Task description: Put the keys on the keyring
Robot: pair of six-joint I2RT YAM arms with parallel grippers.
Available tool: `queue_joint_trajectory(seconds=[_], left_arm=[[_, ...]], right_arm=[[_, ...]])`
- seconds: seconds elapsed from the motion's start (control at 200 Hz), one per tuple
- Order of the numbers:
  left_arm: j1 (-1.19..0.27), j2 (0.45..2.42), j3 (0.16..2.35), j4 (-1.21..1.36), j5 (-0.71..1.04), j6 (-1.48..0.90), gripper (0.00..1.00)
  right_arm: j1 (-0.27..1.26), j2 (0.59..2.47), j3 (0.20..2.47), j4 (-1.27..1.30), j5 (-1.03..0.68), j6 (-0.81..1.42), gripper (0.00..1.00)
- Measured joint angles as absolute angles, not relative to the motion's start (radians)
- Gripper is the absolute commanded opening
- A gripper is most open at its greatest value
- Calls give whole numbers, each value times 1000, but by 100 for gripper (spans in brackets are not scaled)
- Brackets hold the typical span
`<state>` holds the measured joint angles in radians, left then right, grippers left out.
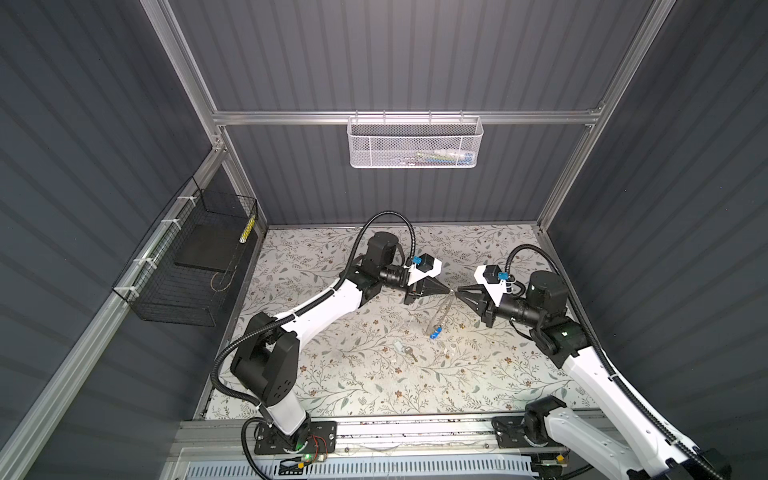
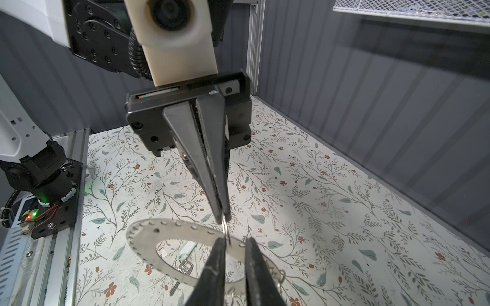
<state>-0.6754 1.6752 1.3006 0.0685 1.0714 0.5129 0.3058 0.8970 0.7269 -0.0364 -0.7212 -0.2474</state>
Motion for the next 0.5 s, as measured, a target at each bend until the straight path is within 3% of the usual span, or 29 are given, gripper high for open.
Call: queue_joint_trajectory(seconds=[0.5], left_arm=[[-682,1675,1308,68,1079,513,0]], right_arm=[[308,904,727,-30,-738,-255,15]])
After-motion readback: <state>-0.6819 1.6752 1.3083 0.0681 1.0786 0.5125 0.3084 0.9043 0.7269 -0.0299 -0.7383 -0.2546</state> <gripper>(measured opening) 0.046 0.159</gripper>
